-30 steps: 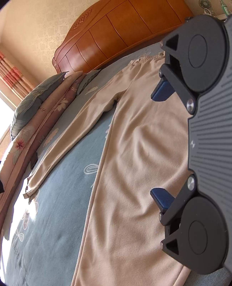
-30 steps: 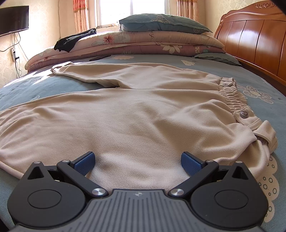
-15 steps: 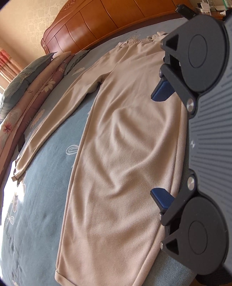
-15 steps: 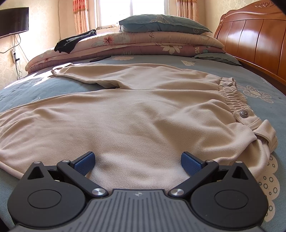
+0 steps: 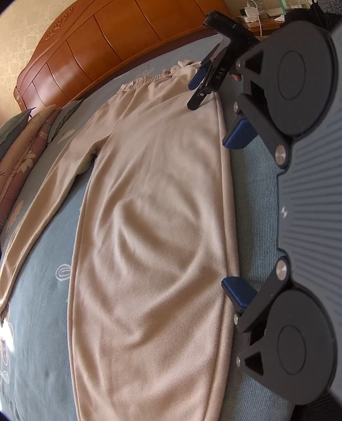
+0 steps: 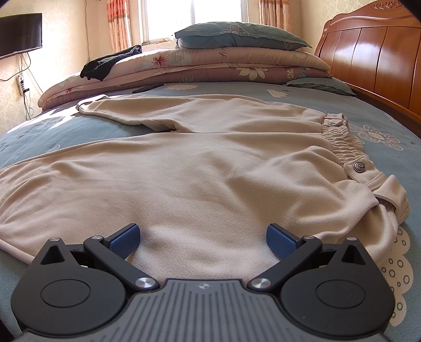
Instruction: Fold clothes
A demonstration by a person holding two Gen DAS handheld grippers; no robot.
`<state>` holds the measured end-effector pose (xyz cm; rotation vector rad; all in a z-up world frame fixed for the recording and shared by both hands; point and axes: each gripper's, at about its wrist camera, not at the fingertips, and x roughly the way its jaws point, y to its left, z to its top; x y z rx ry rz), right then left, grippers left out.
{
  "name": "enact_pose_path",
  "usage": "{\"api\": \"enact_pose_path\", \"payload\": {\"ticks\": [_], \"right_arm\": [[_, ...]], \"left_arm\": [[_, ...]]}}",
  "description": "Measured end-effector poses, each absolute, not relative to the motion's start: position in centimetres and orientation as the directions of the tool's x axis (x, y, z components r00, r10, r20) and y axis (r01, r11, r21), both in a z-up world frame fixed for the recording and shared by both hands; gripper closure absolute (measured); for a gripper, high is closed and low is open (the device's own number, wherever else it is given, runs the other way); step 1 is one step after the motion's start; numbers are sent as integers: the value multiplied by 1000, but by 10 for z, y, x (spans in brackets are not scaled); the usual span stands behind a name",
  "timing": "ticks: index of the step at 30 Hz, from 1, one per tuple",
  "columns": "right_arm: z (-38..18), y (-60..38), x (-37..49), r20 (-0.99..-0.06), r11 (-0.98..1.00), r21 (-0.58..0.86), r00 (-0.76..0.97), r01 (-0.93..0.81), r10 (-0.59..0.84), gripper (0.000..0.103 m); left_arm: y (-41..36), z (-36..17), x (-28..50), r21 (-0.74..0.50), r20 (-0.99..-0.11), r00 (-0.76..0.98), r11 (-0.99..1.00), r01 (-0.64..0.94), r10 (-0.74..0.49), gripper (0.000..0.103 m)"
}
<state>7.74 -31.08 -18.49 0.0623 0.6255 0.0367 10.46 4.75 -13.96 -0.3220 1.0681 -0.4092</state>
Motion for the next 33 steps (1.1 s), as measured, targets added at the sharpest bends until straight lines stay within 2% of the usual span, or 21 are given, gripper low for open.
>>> {"api": "enact_pose_path", "payload": {"ticks": [2,6,11,17,23,29,33], "right_arm": [[-185,-311,77,-583,997,71,811,-16,55,0],[-185,-311,77,-582,997,74,811,-16,56,0],[-184,-311,77,-583,997,72,810,-17,56,0],[-185,-310,78,-585,998,66,809,-16,52,0],[-185,-309,78,-587,998,62,808,-15,49,0],[-185,-311,78,-584,998,68,810,-17,54,0],[-186,-312,78,-581,997,74,812,-19,59,0]], "left_arm": [[39,-129,105,-387,-768,458,894,225,-447,1],[22,-123,114,-415,-729,463,864,287,-504,1],[10,-149,115,-407,-763,420,870,278,-492,1],[28,-142,109,-483,-726,450,851,205,-520,1],[2,-123,140,-426,-694,494,852,303,-523,1],[-33,-147,156,-367,-749,456,874,318,-481,1],[-38,-149,139,-328,-749,463,872,363,-474,1]]}}
